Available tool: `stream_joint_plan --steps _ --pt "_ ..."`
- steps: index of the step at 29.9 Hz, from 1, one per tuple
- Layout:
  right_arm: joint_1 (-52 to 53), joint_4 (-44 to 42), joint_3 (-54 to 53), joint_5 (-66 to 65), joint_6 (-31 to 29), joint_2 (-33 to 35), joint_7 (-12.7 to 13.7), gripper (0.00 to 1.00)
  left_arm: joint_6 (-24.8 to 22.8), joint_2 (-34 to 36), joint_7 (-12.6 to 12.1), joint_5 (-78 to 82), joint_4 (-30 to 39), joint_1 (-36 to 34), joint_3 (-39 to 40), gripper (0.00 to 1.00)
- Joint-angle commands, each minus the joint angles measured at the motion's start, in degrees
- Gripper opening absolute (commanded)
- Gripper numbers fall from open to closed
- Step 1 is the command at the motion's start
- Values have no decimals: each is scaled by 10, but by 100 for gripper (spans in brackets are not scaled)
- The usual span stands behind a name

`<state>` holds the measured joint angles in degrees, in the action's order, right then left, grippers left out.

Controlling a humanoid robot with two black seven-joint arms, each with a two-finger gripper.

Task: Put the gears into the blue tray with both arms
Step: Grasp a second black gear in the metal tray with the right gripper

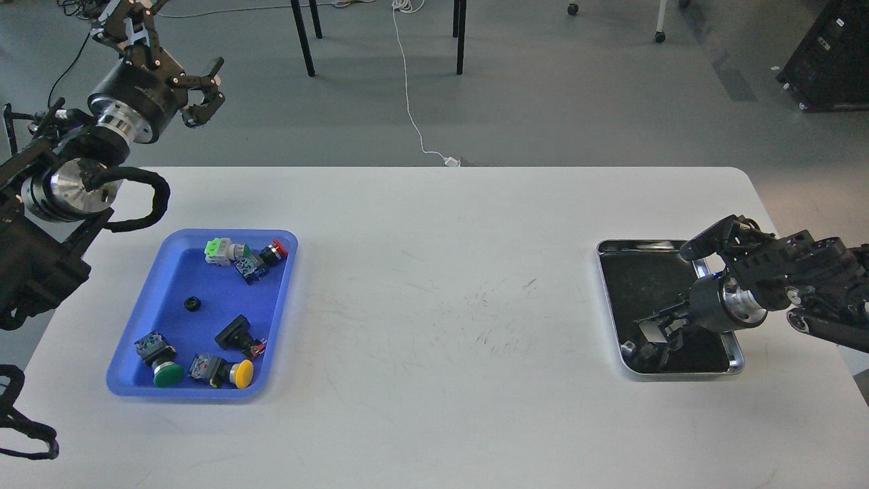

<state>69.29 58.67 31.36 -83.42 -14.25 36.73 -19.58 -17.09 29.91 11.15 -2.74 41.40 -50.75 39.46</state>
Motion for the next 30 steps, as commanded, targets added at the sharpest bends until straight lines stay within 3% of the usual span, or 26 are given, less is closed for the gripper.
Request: stream_joint_plan --steps 1,24,30 --pt "1 2 1 -1 -1 1 -1 43 -1 3 0 0 0 0 0 98" --pt "8 35 25 -2 -1 21 -2 41 -2 16 0 -1 0 0 0 98" --pt "8 35 25 -2 -1 22 -2 36 -1 16 0 -1 0 0 0 98"
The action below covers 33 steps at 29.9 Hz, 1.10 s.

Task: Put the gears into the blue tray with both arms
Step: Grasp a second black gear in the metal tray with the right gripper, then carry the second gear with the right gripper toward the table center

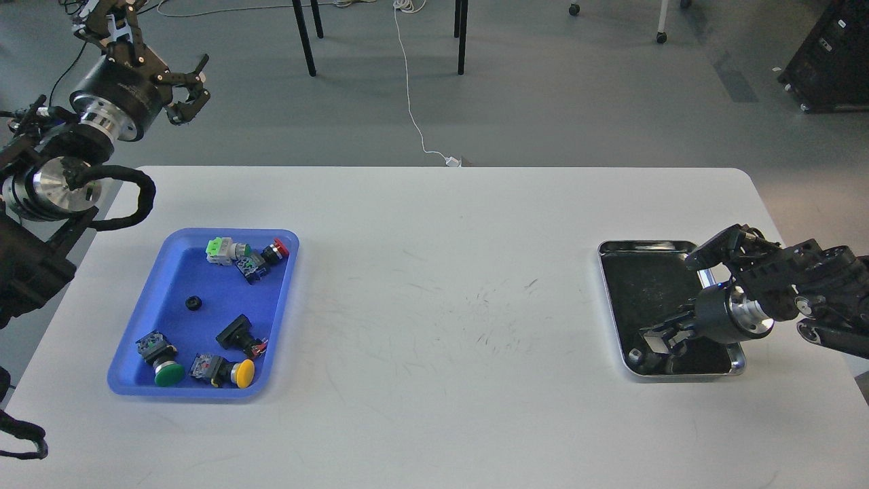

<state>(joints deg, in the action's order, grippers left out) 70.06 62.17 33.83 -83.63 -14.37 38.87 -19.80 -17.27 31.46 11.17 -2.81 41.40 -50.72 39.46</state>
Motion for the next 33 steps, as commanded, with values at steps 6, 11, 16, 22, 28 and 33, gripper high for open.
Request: stream_joint_plan --steps 6,11,16,22,28,33 --pt "0 0 0 0 0 4 -2 28 0 1 1 0 0 0 0 98" --pt "20 5 -1 0 0 17 -3 26 0 6 3 0 0 0 0 98" --pt "68 29 -1 5 0 24 -3 26 0 11 2 0 0 0 0 98" --pt "98 34 -3 10 -8 19 -3 26 0 13 2 0 1 -1 1 98" --pt "109 33 -4 18 -13 -5 -2 26 0 19 3 0 1 -1 1 98" --pt "113 33 -3 63 -17 -49 -2 26 1 19 3 0 3 -1 0 98"
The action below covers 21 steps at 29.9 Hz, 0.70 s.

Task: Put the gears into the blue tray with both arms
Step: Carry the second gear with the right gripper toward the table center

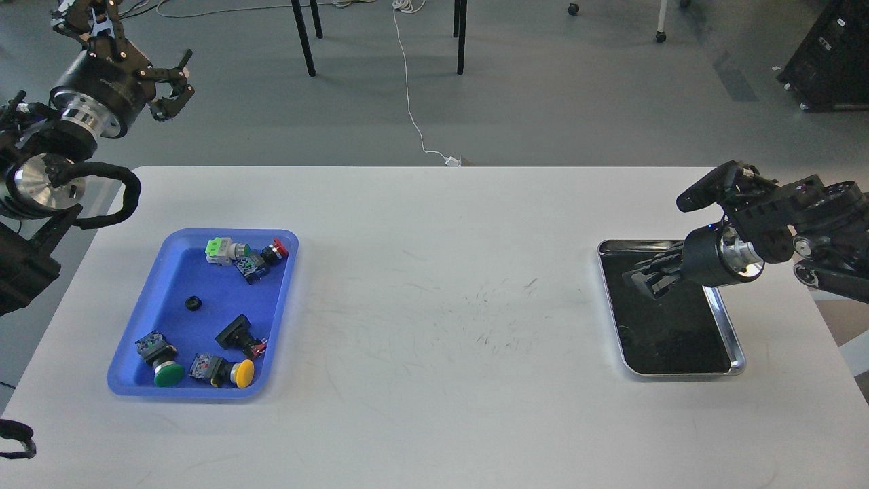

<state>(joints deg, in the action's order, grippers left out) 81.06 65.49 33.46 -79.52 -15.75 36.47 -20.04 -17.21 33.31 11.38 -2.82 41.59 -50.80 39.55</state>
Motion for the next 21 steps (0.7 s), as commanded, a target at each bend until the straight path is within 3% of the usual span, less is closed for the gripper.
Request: stream_joint_plan --steps 1,21 --pt "5 -1 1 29 -5 -37 0 26 1 1 0 0 1 0 -1 98" --pt "-35 -127 3 169 22 -308 -1 26 0 9 0 0 1 1 -1 98"
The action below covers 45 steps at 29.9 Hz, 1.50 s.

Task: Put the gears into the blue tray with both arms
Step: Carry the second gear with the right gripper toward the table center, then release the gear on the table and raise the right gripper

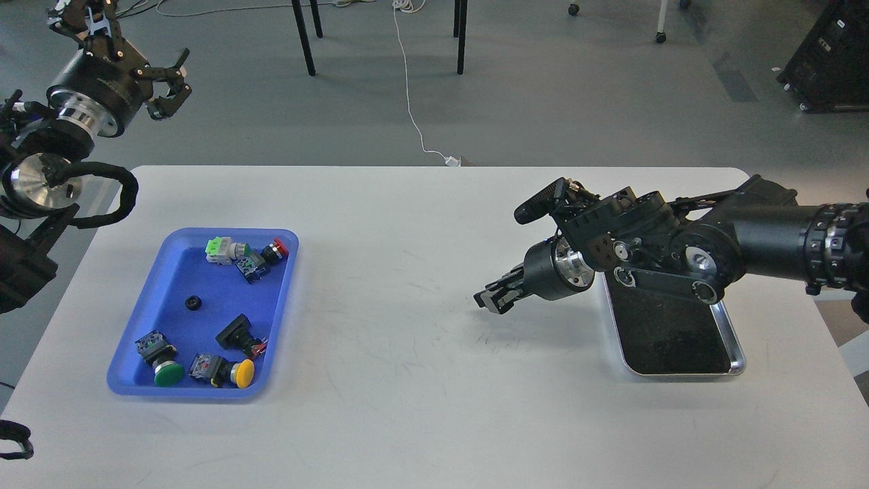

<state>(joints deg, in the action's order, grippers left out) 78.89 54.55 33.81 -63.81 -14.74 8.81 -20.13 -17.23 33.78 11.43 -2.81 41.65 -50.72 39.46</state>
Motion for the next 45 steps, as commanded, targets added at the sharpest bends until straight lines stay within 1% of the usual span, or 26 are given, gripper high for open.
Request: stream_joint_plan --steps 1,5,8,10,14,16,20,22,24,26,28,32,35,38,42,45 --pt "-19 -26 0 14 14 -42 0 26 0 7 0 0 0 0 0 98" --pt "-38 -55 -1 14 18 -69 0 26 0 9 -1 1 0 0 0 98" --pt "-46 -61 -1 14 19 -77 0 28 -1 11 -1 1 0 0 0 98" --pt "-49 -63 -1 14 22 -78 1 33 0 11 -1 1 0 0 0 98" --pt "-49 -64 -1 14 29 -73 0 38 0 11 -1 1 0 0 -2 98" --pt "-49 -64 -6 15 30 -69 1 46 1 11 -1 1 1 0 -3 98" --pt "-43 -62 -30 29 45 -35 1 68 1 19 -1 4 4 0 -9 98" --pt "-42 -66 -72 48 49 -4 2 79 0 27 -1 5 11 -1 -9 98" --pt "-44 -67 -127 70 49 36 2 87 0 31 -3 7 15 -1 -10 98" --pt "-49 -65 -186 94 49 80 2 92 0 32 -6 9 21 -3 -10 98" --pt "-60 -61 -234 117 48 119 2 93 -3 36 -8 14 35 -5 -10 98" --pt "-92 -59 -330 170 47 192 1 94 -34 42 -10 74 85 -19 -21 98" --pt "-132 -59 -420 234 44 225 1 95 -45 38 -8 148 131 -26 -22 98" --pt "-181 -57 -506 310 40 253 1 96 -46 30 -8 231 151 -27 -22 98" --pt "-254 -45 -581 426 38 271 2 96 -51 -7 -6 373 155 -27 -22 98" --pt "-293 -18 -616 493 38 303 4 96 -57 -42 -6 476 193 -26 -25 98"
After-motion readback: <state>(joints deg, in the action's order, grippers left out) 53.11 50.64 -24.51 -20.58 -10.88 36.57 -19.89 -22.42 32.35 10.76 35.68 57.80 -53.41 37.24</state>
